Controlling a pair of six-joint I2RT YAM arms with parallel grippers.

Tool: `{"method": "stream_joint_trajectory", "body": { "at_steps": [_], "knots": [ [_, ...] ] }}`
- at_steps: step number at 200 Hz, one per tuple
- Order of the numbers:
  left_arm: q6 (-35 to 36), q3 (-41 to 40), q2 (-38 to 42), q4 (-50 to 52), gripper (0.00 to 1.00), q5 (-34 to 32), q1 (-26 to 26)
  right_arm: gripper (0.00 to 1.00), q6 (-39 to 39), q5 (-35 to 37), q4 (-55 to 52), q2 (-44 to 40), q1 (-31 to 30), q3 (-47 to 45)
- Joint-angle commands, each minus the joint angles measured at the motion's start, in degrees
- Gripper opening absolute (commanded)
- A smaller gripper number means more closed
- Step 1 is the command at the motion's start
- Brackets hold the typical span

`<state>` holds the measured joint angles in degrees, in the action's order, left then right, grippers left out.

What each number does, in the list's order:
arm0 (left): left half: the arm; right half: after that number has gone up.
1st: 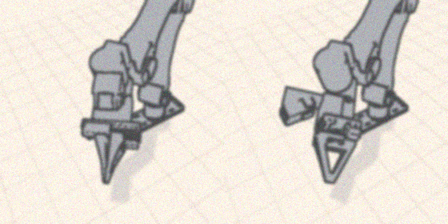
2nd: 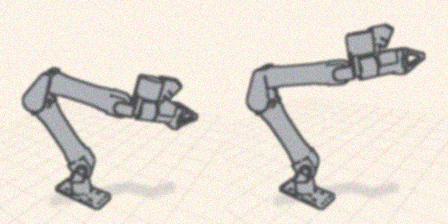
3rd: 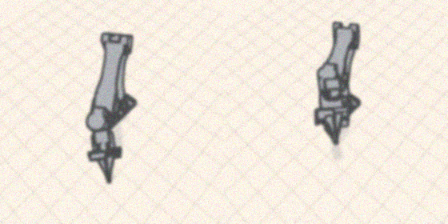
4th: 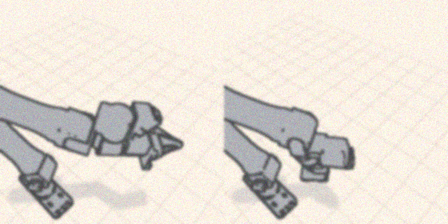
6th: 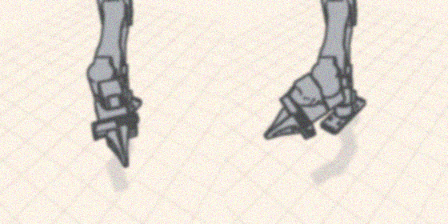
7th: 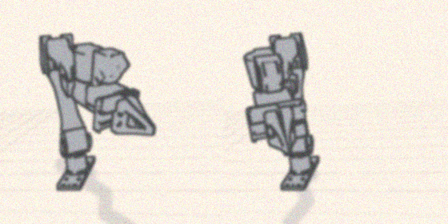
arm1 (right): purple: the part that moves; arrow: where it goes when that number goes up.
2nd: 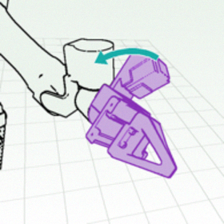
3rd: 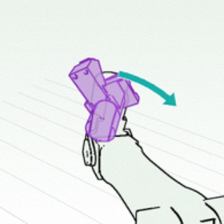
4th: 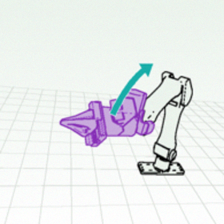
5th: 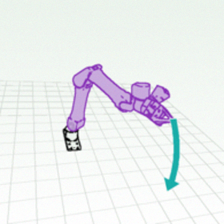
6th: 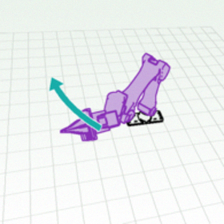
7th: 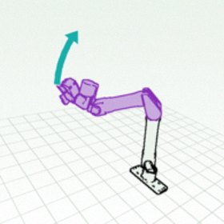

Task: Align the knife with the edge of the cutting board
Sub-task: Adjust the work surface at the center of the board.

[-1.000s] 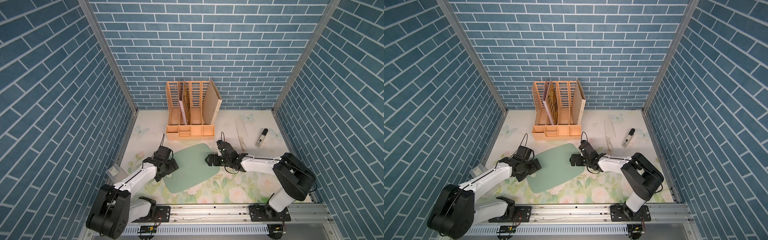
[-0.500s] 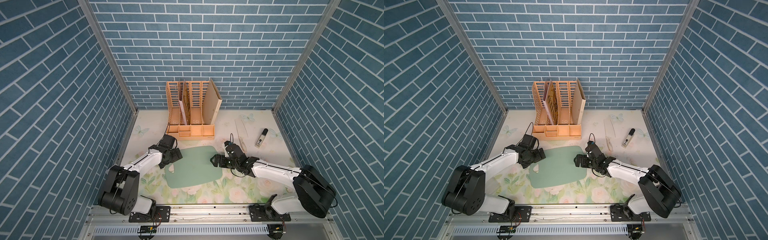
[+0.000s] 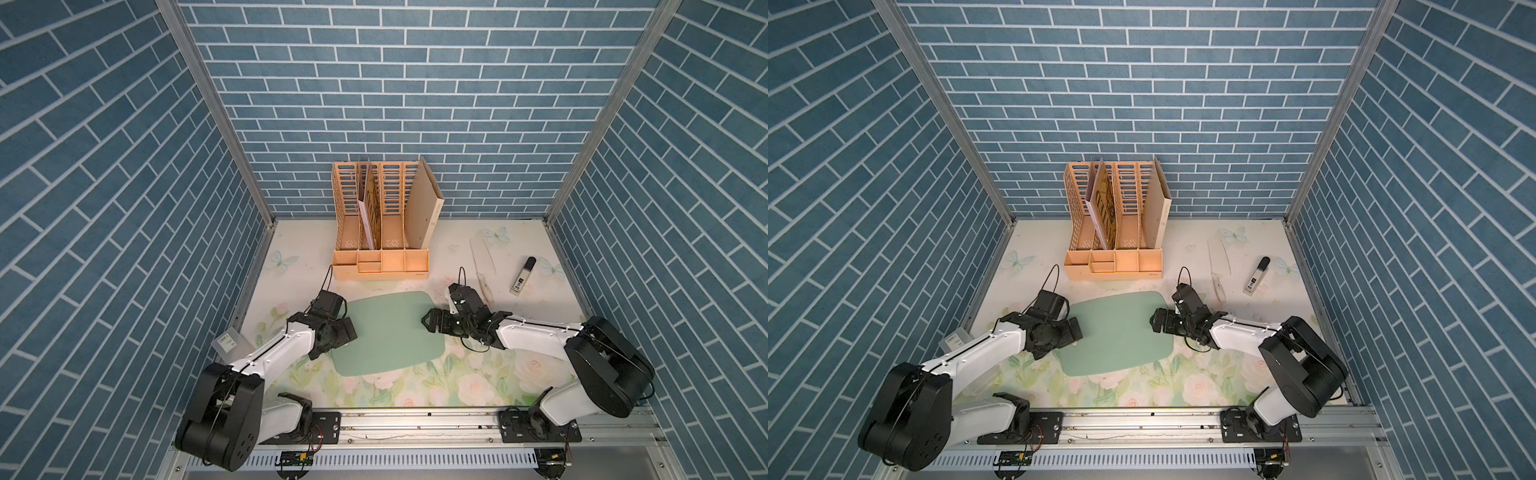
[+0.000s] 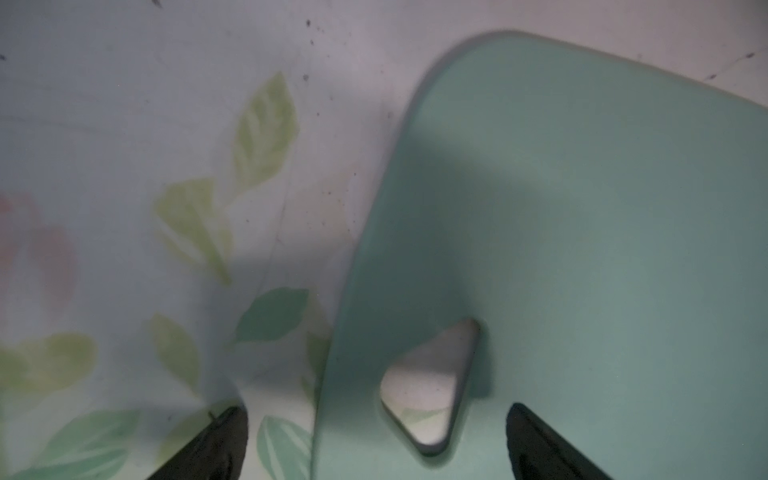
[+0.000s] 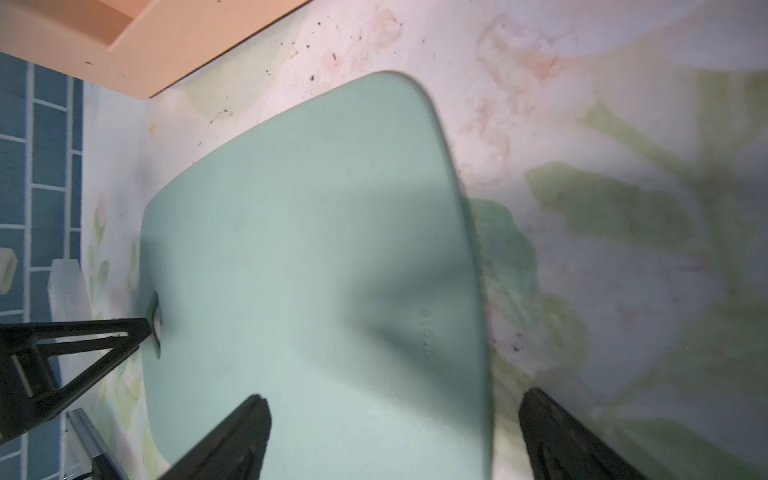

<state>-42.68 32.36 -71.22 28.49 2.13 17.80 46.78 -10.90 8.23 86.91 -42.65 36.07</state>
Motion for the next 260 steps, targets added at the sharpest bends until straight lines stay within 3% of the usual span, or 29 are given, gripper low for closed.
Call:
{"method": "stream_joint_trajectory", "body": {
  "at_steps": [1, 27, 63, 117, 195, 216, 260],
  "knots": [
    [-0.8, -1.9, -1.4, -3.0, 0.99, 3.6, 0.0, 0.97, 3.8, -2.8, 2.2, 0.8, -1.7, -3.0],
    [0.2, -2.8, -3.6, -8.9, 0.95, 9.3, 0.0, 0.97, 7.0, -3.3, 4.9, -0.5, -5.1, -5.2],
    [2.0, 1.4, -7.8, -9.7, 0.93, 10.3, 0.0, 0.97, 9.8, -3.0, 5.9, -2.8, -8.6, -6.7],
    [3.3, 6.7, -13.8, -9.9, 0.94, 11.8, 0.0, 0.97, 10.4, 2.5, 0.3, -10.6, -8.5, -7.3],
    [2.6, 4.3, -9.2, -9.2, 0.94, 13.6, 0.0, 0.98, 4.5, 1.4, -4.2, -9.9, 0.4, -2.7],
    [2.4, 3.5, -8.3, -8.6, 0.94, 11.4, 0.0, 0.98, 2.3, 2.3, -6.2, -10.3, 3.1, -2.0],
    [2.1, 2.3, -8.4, -9.7, 0.94, 12.5, 0.2, 0.98, -0.7, 2.8, -7.8, -9.9, 7.9, -4.1]
  ]
}}
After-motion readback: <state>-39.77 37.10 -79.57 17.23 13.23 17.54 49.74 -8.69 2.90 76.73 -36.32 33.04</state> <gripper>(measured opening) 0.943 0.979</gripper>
